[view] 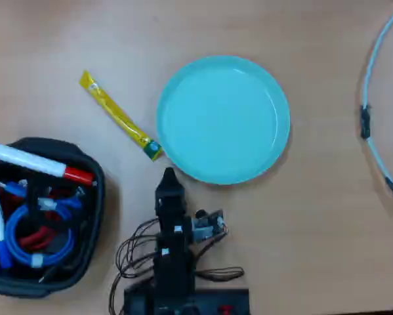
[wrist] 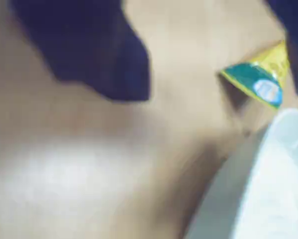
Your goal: Pick up the yellow instant coffee stick, then put it in the black bowl
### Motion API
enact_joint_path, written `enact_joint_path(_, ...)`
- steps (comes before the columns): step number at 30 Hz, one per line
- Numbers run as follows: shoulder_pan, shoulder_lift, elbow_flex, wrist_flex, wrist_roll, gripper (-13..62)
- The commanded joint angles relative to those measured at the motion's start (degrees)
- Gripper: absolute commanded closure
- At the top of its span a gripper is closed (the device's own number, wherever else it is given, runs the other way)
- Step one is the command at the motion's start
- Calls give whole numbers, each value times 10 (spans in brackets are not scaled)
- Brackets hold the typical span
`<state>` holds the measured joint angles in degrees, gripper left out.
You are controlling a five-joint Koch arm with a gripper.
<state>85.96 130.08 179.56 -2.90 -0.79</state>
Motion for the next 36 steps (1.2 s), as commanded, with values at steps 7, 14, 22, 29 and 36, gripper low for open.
enact_joint_path(7, -83, 27, -265, 360, 5, 191)
enact_joint_path(14, -83, -67, -364, 432, 7, 191)
enact_joint_path(22, -88, -198, -518, 533, 7, 191)
enact_joint_path(29, -97, -235, -617, 569, 7, 191)
enact_joint_path(36, -118, -302, -808, 737, 29, 191)
